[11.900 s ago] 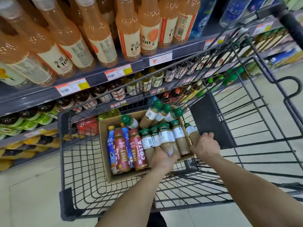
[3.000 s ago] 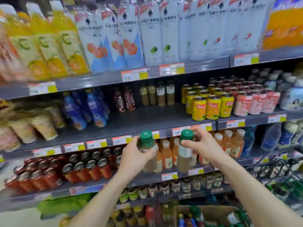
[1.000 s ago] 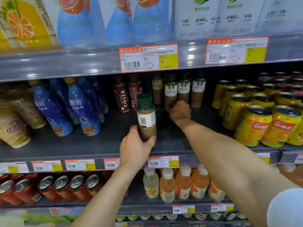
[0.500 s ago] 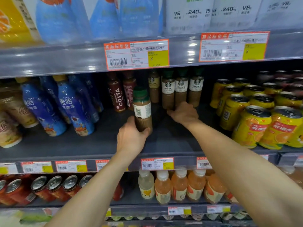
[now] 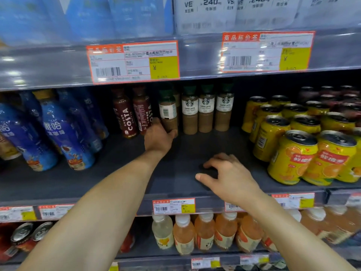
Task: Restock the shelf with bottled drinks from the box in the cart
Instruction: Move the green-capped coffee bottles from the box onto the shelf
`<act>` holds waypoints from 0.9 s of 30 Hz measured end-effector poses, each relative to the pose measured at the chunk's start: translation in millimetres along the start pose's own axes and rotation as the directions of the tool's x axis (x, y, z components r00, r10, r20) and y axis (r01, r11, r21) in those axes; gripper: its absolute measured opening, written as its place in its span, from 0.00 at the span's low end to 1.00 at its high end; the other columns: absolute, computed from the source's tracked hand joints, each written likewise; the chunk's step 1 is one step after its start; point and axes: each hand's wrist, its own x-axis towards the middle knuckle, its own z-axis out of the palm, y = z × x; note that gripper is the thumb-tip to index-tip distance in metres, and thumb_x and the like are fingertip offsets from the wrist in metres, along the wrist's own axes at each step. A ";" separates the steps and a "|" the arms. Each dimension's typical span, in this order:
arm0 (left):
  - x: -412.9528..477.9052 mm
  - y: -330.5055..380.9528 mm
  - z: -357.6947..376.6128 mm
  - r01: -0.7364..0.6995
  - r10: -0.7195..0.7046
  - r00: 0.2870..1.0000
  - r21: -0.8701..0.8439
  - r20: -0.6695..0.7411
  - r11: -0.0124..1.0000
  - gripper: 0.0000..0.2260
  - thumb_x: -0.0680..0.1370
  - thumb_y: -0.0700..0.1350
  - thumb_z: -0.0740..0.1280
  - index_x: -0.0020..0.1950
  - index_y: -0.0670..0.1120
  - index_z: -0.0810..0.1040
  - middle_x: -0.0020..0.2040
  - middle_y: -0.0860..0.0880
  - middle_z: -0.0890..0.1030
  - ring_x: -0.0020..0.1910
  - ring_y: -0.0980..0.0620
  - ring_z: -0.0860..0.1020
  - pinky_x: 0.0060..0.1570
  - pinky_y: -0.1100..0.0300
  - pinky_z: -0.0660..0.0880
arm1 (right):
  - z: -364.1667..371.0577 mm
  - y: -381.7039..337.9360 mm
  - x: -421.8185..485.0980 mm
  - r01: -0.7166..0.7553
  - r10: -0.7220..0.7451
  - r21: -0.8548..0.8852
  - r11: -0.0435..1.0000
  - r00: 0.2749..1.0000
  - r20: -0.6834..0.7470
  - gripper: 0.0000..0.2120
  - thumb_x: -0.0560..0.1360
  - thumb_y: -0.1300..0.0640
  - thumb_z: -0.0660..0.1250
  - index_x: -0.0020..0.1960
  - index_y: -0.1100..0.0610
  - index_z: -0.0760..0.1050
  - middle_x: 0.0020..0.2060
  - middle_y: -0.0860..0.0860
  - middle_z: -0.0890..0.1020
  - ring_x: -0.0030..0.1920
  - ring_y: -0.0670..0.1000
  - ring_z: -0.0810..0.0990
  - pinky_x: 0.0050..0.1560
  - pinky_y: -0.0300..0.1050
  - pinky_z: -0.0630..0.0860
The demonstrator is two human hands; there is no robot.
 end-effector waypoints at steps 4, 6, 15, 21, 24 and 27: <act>12.1 0.4 12.8 0.019 -0.021 0.998 -0.041 -0.059 0.999 0.27 0.70 0.53 0.77 0.60 0.42 0.70 0.58 0.42 0.80 0.58 0.40 0.78 0.53 0.49 0.77 | 3.9 0.1 -0.7 0.023 -0.024 -0.017 1.000 0.999 -0.049 0.21 0.75 0.35 0.62 0.62 0.45 0.77 0.62 0.44 0.75 0.62 0.51 0.70 0.61 0.48 0.71; 15.9 -0.2 18.4 0.017 -0.020 0.996 -0.043 -0.083 0.999 0.28 0.69 0.54 0.78 0.59 0.42 0.70 0.57 0.41 0.79 0.57 0.39 0.78 0.52 0.49 0.76 | 5.4 0.4 -1.3 0.030 -0.031 -0.024 0.999 0.997 -0.064 0.21 0.75 0.35 0.62 0.62 0.45 0.77 0.61 0.44 0.75 0.62 0.51 0.70 0.61 0.48 0.71; 25.3 3.5 27.6 0.003 -0.002 0.993 0.009 -0.116 1.000 0.32 0.68 0.56 0.79 0.60 0.40 0.67 0.58 0.38 0.77 0.58 0.37 0.76 0.52 0.48 0.73 | 5.5 -1.2 -0.6 0.026 -0.028 -0.028 0.999 0.997 -0.074 0.20 0.75 0.36 0.62 0.61 0.45 0.76 0.60 0.44 0.74 0.63 0.50 0.69 0.61 0.49 0.71; 23.8 0.6 27.9 -0.012 0.014 0.995 0.019 -0.103 1.000 0.34 0.66 0.57 0.80 0.59 0.39 0.68 0.56 0.38 0.78 0.57 0.37 0.77 0.51 0.47 0.73 | 4.7 -1.5 -1.7 0.028 -0.031 -0.043 0.999 0.997 -0.073 0.19 0.76 0.37 0.62 0.62 0.46 0.75 0.61 0.45 0.74 0.63 0.51 0.69 0.61 0.49 0.70; 17.7 -0.2 21.6 -0.021 0.023 0.998 0.053 -0.050 0.998 0.33 0.67 0.57 0.79 0.61 0.39 0.70 0.57 0.39 0.78 0.57 0.38 0.77 0.52 0.49 0.74 | 4.6 -2.1 -0.7 0.030 -0.034 -0.057 0.998 0.997 -0.068 0.19 0.76 0.38 0.62 0.62 0.46 0.75 0.61 0.46 0.74 0.63 0.52 0.69 0.61 0.49 0.70; 0.8 0.7 7.2 -0.031 0.030 0.999 0.045 0.013 0.999 0.28 0.71 0.53 0.77 0.63 0.40 0.71 0.58 0.40 0.79 0.58 0.40 0.78 0.53 0.52 0.74 | 3.2 -2.8 -2.2 0.030 -0.033 -0.054 0.998 0.998 -0.056 0.19 0.76 0.39 0.62 0.62 0.47 0.75 0.61 0.47 0.74 0.63 0.52 0.69 0.61 0.49 0.70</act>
